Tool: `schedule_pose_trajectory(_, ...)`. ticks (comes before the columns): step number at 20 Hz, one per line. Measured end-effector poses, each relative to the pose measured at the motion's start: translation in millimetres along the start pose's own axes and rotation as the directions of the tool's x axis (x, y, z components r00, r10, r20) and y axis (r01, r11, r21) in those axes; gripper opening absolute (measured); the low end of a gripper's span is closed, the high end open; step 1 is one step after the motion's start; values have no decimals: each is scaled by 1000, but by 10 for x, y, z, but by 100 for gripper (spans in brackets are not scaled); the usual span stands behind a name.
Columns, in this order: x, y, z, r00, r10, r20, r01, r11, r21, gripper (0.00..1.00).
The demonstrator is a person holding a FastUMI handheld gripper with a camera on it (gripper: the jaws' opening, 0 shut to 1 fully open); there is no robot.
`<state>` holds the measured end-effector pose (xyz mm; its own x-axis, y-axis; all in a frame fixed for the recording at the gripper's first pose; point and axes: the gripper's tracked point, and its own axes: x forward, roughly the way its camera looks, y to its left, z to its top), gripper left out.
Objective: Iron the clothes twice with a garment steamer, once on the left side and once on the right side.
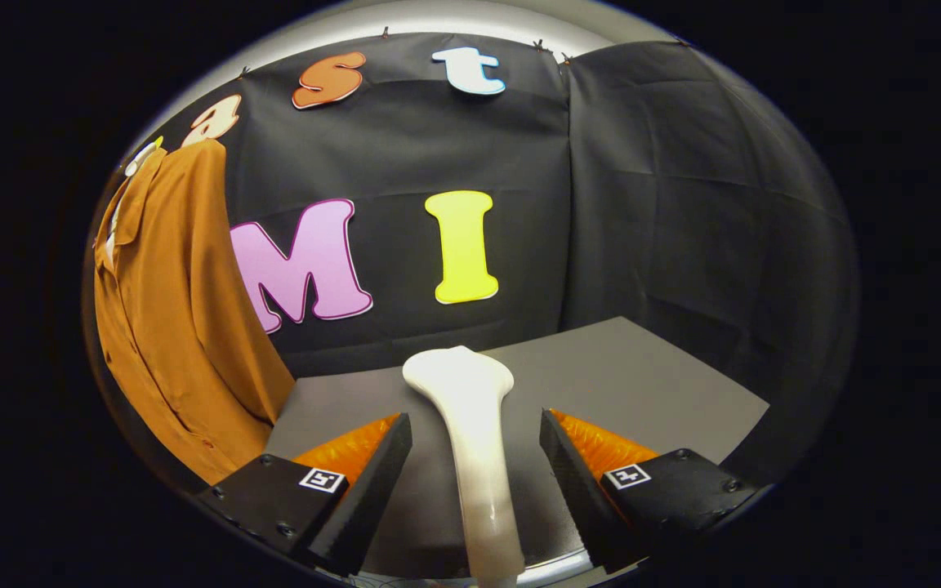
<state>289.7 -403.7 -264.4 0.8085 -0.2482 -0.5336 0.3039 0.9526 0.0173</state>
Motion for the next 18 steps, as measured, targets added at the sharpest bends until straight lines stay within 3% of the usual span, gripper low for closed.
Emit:
schedule_pose_trajectory(9,272,-92,-428,981,-3,-194,4,1000,4,96)
schedule_pose_trajectory(11,257,-120,-427,978,-9,-207,9,1000,-1,86)
schedule_pose_trajectory(14,325,-90,-461,977,11,-213,-12,1000,-3,46)
schedule_pose_trajectory(18,247,-84,-378,980,29,-195,-28,1000,11,42)
